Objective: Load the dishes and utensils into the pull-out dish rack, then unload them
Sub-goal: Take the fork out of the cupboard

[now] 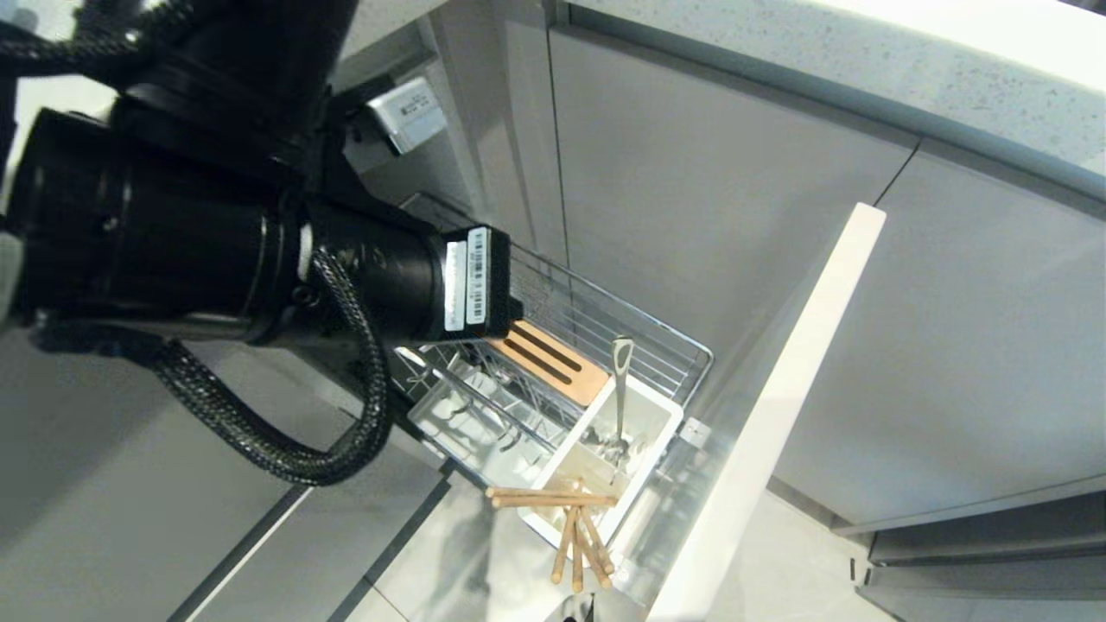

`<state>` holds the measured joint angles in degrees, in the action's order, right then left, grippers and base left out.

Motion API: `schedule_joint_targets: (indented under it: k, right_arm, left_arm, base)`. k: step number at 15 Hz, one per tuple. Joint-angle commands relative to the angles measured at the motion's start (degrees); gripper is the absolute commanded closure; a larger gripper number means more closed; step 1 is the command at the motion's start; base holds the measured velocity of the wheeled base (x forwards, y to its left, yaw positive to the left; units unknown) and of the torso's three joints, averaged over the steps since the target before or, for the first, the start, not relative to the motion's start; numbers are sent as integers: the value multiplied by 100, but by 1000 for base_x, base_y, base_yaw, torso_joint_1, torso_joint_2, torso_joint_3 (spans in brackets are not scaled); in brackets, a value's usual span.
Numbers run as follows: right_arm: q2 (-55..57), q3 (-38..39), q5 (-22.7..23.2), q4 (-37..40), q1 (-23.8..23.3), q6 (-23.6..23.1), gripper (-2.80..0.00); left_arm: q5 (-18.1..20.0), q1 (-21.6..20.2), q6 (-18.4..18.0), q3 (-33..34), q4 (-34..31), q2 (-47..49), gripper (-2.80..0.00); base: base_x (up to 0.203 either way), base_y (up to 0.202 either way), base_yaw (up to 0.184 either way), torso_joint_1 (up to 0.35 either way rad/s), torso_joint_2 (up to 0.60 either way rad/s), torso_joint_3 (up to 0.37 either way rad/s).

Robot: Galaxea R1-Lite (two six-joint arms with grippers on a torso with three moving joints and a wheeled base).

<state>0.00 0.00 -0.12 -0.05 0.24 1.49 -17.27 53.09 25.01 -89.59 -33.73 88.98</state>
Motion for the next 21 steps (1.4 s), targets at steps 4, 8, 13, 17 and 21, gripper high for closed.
schedule_joint_targets:
  k: [4, 8, 13, 17, 21]
  right_arm:
    - [0, 9, 3, -4, 2, 1, 0]
    - [0, 8, 3, -4, 2, 1, 0]
    - [0, 5, 3, -3, 2, 1, 0]
    - [0, 9, 0, -4, 2, 1, 0]
    - [0, 9, 3, -4, 2, 1, 0]
  left_arm:
    - [-8, 127, -304, 266, 282, 476, -280]
    - [-9, 63, -1355, 418, 984, 596, -280]
    - [13, 10, -2186, 846, 1821, 800, -280]
    - [148, 17, -2839, 1435, 2649, 903, -280]
    - [388, -170, -4018, 1957, 3541, 914, -280]
  base:
    - [0, 0, 0, 0, 0, 0]
    - [0, 0, 0, 0, 0, 0]
    - [0, 0, 0, 0, 0, 0]
    - [0, 0, 0, 0, 0, 0]
    - [0, 0, 0, 0, 0, 0]
